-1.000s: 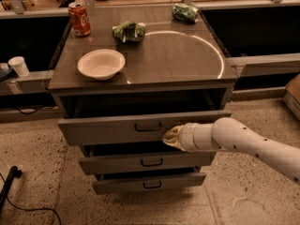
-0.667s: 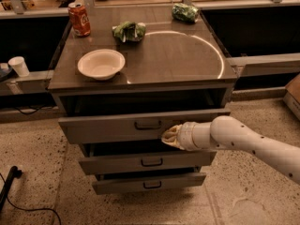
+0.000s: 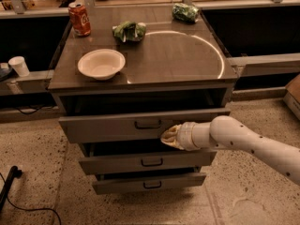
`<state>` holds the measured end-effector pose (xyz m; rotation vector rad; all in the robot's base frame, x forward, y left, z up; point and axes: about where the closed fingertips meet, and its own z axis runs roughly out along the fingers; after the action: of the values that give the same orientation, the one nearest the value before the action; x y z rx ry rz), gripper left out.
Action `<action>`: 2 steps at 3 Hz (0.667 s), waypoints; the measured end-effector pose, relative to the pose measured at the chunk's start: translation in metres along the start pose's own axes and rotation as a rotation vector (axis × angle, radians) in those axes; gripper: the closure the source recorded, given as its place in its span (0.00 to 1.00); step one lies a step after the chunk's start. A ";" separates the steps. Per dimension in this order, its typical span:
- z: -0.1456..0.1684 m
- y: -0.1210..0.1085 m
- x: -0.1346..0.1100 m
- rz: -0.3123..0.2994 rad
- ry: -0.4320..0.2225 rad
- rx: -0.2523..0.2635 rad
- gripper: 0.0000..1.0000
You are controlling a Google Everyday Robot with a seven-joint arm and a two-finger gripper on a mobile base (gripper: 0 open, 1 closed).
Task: Close top drawer
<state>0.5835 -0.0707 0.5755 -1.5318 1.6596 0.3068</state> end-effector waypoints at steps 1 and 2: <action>0.000 0.000 0.000 0.000 0.000 0.000 0.11; 0.000 0.000 0.000 0.000 0.000 0.000 0.00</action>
Offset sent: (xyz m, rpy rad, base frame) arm 0.0000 0.0000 0.0000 0.0000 0.0000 0.0001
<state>0.5835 -0.0707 0.5754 -1.5319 1.6596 0.3069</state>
